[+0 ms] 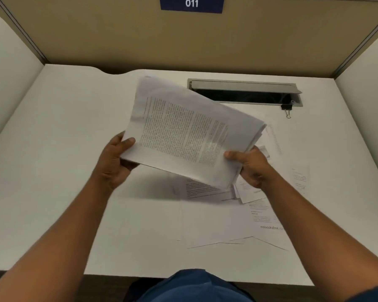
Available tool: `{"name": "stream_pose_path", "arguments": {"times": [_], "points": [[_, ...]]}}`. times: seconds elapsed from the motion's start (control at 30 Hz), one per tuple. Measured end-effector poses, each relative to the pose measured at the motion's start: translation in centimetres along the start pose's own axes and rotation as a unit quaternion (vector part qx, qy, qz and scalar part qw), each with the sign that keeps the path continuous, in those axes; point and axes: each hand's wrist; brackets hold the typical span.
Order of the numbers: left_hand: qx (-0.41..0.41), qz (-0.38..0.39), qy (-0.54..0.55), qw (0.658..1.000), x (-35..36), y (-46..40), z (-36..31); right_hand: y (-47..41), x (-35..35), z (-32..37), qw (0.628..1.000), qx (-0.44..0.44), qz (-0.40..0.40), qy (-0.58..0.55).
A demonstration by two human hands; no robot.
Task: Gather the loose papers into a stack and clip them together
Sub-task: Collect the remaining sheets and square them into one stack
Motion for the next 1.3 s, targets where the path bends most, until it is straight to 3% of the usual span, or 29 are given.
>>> {"name": "stream_pose_path", "arguments": {"times": [0.1, 0.17, 0.37, 0.57, 0.8, 1.0, 1.2, 1.3], "points": [[0.026, 0.038, -0.181, 0.982, -1.1, -0.9, -1.6, -0.5, -0.6, 1.1, 0.998, -0.033, 0.008, 0.046], [0.058, 0.060, -0.235, 0.968, -0.7, -1.2, -2.1, -0.7, -0.3, 1.5, 0.995, -0.052, 0.013, 0.078], [0.177, 0.012, -0.184, 0.967, 1.5, -0.7, -1.0, -0.6, 0.2, 1.6, 0.991, -0.107, 0.029, 0.070], [0.108, -0.009, -0.165, 0.980, 1.1, -0.5, 4.6, -0.2, -0.7, -2.9, 0.993, -0.050, -0.009, 0.105], [0.158, -0.049, -0.158, 0.973, 1.4, -1.0, 4.1, -0.4, 0.3, -0.9, 0.990, -0.075, -0.017, 0.121], [0.093, -0.043, -0.187, 0.977, -0.1, -1.0, 5.7, 0.0, 0.0, -3.0, 0.984, -0.048, -0.013, 0.169], [0.152, -0.033, -0.164, 0.974, -0.3, -0.9, 4.5, -0.3, 0.7, -2.3, 0.984, -0.075, -0.043, 0.154], [0.126, -0.015, -0.183, 0.975, -0.5, -0.6, 5.5, 0.0, 1.0, -3.2, 0.982, -0.062, -0.042, 0.172]]}}
Point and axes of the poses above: each hand's wrist, its own y-axis away from the middle knuckle, its own x-axis out of the palm, z = x × y, and after that the axes turned 3 degrees about -z, right-handed
